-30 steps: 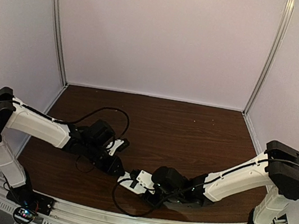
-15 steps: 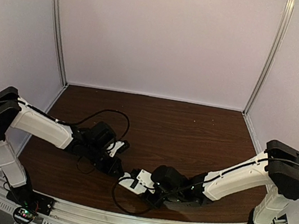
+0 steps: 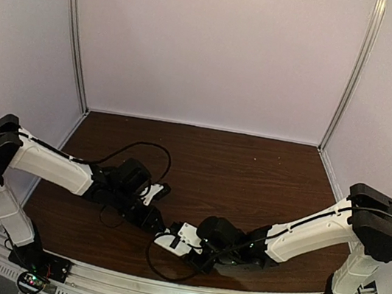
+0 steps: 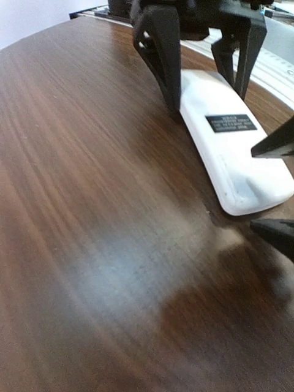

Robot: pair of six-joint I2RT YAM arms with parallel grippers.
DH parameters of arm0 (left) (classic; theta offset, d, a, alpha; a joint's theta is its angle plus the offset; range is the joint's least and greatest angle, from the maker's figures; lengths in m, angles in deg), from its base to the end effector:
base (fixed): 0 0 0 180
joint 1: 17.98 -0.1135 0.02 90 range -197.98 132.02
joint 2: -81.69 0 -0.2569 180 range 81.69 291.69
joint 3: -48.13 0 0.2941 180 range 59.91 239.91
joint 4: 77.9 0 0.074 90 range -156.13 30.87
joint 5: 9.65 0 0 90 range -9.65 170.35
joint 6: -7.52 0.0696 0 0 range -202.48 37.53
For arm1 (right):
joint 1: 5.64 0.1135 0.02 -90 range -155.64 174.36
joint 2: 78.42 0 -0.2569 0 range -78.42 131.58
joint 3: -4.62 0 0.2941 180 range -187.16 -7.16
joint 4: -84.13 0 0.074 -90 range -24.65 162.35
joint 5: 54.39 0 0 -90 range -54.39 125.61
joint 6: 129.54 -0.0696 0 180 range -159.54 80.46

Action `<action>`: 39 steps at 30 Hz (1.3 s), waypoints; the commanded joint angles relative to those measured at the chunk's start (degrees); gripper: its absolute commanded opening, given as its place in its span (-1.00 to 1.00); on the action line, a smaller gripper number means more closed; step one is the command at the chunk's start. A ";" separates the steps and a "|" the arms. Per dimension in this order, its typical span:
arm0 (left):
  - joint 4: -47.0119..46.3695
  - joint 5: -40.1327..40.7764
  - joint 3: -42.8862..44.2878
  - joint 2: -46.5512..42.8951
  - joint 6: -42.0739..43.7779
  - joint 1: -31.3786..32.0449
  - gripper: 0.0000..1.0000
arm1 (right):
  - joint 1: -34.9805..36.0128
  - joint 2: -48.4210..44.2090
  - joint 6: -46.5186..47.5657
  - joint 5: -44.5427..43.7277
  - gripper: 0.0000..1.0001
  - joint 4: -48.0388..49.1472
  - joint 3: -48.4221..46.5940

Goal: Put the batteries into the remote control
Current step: Press the battery cover on the remote control, then pick up the remote control from the center of the board, then pass from the right arm to the left

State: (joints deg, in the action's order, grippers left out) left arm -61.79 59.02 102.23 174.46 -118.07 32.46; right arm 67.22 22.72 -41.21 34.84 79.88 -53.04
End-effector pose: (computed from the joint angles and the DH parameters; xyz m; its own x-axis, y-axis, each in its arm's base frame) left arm 0.1984 -0.2799 0.0729 -0.9188 0.2610 -0.2960 0.3898 0.7175 -0.5773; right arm 0.1128 0.3625 0.0569 -0.2458 -0.6980 -0.6726 -0.9461 0.3238 0.0097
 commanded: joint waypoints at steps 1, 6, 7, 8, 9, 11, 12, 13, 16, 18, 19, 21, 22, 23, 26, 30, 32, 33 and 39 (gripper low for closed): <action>1.43 6.56 1.38 -10.45 6.42 -1.09 -0.18 | -0.23 -1.71 0.84 2.63 -1.00 -1.28 -0.95; 2.50 16.07 1.62 -22.45 14.24 -1.44 0.17 | -1.14 -5.17 -1.48 4.30 -1.00 -5.35 -2.56; 1.86 17.49 0.26 -25.24 16.40 -1.40 0.20 | -1.49 -6.00 -2.09 5.05 -1.00 -6.41 -3.03; 1.14 19.08 -1.13 -28.13 18.29 -1.32 0.24 | -2.02 -6.92 -2.81 6.17 -1.00 -7.02 -3.40; -0.35 19.78 -2.73 -31.44 20.35 -1.31 0.24 | -2.89 -7.92 -3.65 7.16 -1.00 -7.77 -3.75; -3.63 20.06 -6.45 -37.76 24.38 -0.95 0.25 | -3.95 -9.93 -5.23 9.50 -1.00 -9.51 -4.50; -5.54 19.74 -7.83 -40.53 26.99 -0.53 0.25 | -4.74 -11.02 -6.25 10.90 -1.00 -10.41 -4.97; -6.37 19.99 -8.72 -42.75 29.59 0.24 0.25 | -5.55 -11.52 -7.20 12.53 -1.00 -11.35 -5.55; -5.07 22.68 -9.18 -46.15 37.91 4.39 0.24 | -8.33 -12.74 -10.04 18.17 -1.00 -13.32 -6.98; -1.15 26.06 -7.86 -45.73 43.70 8.65 0.22 | -10.18 -13.27 -11.95 22.34 -1.00 -14.22 -7.74; 0.52 27.80 -7.15 -45.04 46.44 12.22 0.20 | -10.91 -13.53 -12.74 24.54 -1.00 -14.81 -8.18; 3.36 31.93 -5.76 -42.92 51.30 17.42 0.19 | -12.12 -13.82 -14.43 27.52 -1.00 -15.31 -8.61; 4.65 33.57 -5.04 -40.98 53.37 19.77 0.18 | -12.74 -13.98 -15.46 28.75 -1.00 -15.40 -8.76; 5.67 35.40 -4.24 -39.46 55.02 21.85 0.18 | -13.30 -14.10 -16.45 30.01 -1.00 -15.17 -8.73; 7.15 40.63 -2.09 -34.63 59.73 27.45 0.10 | -13.95 -13.68 -18.24 31.98 -1.00 -15.73 -9.35; 7.35 44.23 1.09 -29.65 63.83 30.72 -0.01 | -14.06 -12.42 -20.24 34.75 -1.00 -15.22 -9.93; 7.27 44.09 2.49 -28.10 65.01 30.86 -0.04 | -14.06 -11.51 -21.33 36.51 -1.00 -14.04 -9.86; 7.33 43.76 3.02 -27.42 65.68 30.84 -0.06 | -14.06 -11.21 -21.92 37.18 -1.00 -13.43 -9.65; 9.36 43.47 5.09 -22.17 68.63 30.86 -0.12 | -14.02 -11.14 -23.90 39.18 -1.00 -10.99 -8.65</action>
State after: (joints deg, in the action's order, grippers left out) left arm -53.97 101.08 105.38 149.33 -53.24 63.12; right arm 53.37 11.58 -62.80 70.94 65.50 -61.44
